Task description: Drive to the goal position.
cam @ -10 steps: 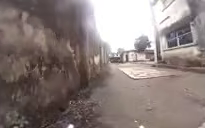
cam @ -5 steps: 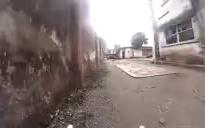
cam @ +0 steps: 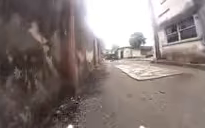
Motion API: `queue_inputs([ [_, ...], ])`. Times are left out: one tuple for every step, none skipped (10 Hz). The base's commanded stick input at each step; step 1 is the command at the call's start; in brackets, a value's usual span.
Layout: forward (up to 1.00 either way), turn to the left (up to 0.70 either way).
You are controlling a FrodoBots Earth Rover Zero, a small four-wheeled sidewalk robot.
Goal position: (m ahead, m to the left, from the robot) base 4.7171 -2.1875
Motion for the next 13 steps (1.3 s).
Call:
queue_inputs([
  [0.7, 0.0],
  [0.7, -0.15],
  [0.7, 0.0],
  [0.7, 0.0],
  [0.7, 0.0],
  [0.7, 0.0],
  [0.7, 0.0],
  [0.7, 0.0],
  [0.7, 0.0],
  [0.7, 0.0],
  [0.7, -0.24],
  [0.7, -0.06],
  [0.7, 0.0],
])
